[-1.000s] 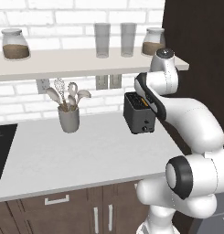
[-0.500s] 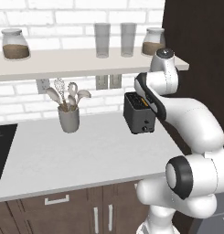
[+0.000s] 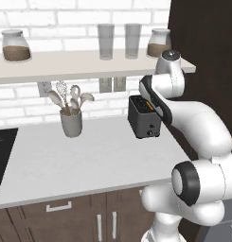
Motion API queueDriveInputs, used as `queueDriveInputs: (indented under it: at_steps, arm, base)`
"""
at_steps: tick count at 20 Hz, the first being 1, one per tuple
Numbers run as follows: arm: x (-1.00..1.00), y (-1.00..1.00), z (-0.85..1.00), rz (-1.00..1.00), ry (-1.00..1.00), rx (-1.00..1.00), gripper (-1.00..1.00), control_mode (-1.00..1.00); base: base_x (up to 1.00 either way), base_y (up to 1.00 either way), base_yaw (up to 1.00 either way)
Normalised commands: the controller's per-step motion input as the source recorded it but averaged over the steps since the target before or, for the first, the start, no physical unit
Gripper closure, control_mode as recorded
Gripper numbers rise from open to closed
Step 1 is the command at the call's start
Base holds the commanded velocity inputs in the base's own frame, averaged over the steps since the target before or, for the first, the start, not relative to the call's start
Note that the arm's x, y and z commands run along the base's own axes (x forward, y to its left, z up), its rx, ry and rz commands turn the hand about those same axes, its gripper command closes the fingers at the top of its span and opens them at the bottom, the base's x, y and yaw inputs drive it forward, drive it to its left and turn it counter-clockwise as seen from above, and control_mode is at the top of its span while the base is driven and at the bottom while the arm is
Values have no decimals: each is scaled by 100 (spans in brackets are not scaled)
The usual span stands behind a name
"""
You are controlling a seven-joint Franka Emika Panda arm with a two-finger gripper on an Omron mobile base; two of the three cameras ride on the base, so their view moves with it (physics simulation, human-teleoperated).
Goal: Start the toaster. Once the lever pops up, take the bread to the plate on the dining counter.
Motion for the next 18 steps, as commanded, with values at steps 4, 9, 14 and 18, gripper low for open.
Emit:
queueDriveInputs:
  at_steps: [4, 9, 14, 18]
  arm:
    - [0, 0, 0, 0, 0, 0, -100, -100]
    - [0, 0, 0, 0, 0, 0, -100, -100]
    - [0, 0, 0, 0, 0, 0, -100, -100]
    - [0, 0, 0, 0, 0, 0, -100, -100]
  base:
    - [0, 0, 0]
    - [0, 0, 0]
    - [0, 0, 0]
    - [0, 0, 0]
